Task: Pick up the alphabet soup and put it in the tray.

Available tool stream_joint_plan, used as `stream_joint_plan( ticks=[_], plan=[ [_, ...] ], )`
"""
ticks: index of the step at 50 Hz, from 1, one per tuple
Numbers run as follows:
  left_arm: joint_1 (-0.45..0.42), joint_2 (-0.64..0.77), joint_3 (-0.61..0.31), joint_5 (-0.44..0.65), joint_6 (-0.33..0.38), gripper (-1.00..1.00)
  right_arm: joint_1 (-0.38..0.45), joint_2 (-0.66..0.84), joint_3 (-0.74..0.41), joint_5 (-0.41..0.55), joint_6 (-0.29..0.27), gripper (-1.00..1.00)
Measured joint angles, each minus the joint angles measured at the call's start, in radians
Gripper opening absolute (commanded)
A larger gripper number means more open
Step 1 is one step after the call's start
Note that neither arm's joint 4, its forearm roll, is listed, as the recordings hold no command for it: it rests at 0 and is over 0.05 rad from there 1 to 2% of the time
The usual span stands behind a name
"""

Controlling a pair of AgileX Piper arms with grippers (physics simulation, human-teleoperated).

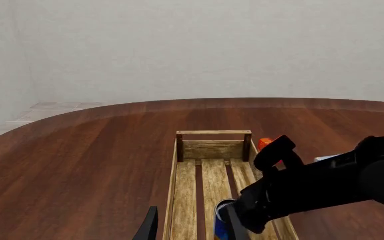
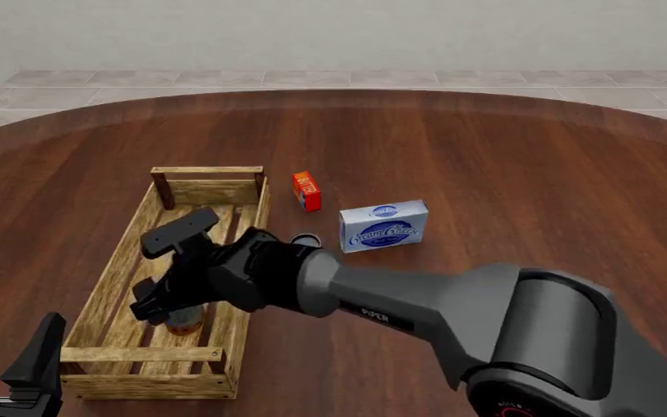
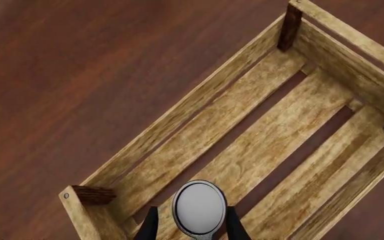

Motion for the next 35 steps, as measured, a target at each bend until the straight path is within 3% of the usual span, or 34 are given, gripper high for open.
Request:
stream_joint_plan(
  ticks=[21, 35],
  plan=[
    [0.000, 0.000, 0.000, 0.000, 0.000, 1.00, -0.002, -0.071, 0.012, 0.006, -0.023, 1.00],
    [0.000, 0.000, 0.000, 0.000, 0.000, 1.00, -0.007, -0.181, 0.084, -0.040, -0.035, 1.00]
  ],
)
